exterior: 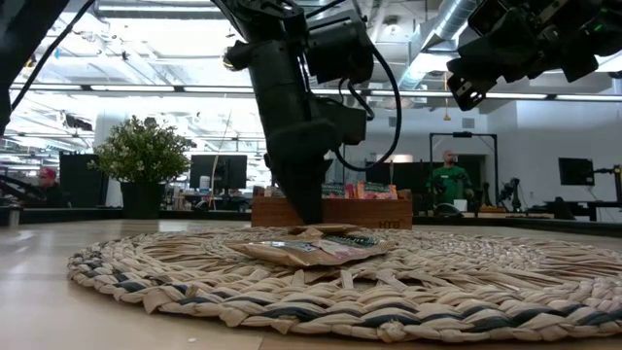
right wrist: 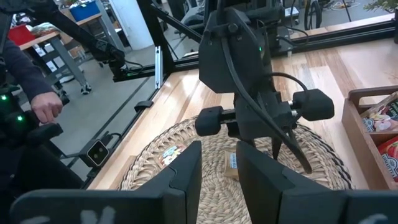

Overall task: Pick & Place Tea
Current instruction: Put the green tea bag to the left of the wooden organizer

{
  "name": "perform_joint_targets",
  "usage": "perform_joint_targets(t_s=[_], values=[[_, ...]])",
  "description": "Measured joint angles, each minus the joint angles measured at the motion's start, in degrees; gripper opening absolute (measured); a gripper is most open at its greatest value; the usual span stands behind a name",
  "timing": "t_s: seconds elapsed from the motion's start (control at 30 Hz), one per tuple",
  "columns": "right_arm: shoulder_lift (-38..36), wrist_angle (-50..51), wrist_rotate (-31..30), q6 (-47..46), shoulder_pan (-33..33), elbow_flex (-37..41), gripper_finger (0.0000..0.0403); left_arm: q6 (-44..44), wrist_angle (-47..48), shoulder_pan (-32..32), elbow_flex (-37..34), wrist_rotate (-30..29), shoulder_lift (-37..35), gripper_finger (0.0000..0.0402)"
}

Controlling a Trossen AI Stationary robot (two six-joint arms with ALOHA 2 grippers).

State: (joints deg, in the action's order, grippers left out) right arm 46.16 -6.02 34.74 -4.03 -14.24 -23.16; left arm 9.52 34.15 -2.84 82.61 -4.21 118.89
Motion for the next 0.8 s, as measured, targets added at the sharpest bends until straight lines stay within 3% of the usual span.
perform_joint_targets(t_s=[0.23, 0.57, 0.8], values=[[-0.01, 0.00, -0.02, 0.00, 0.00, 0.00, 0.0092, 0.02, 0.31, -0.17, 0.00, -0.52, 0.00, 0.0112], [0.00, 0.00, -0.02, 0.00, 0.00, 0.00, 0.0092, 0.05, 0.27, -0.23, -0.05, -0.61, 0.02, 0.0008], [-0.01, 0.01, -0.02, 0.00, 0.00, 0.00, 0.0092, 0.89, 0.20, -0.27, -0.10, -0.69, -0.09, 0.0001]])
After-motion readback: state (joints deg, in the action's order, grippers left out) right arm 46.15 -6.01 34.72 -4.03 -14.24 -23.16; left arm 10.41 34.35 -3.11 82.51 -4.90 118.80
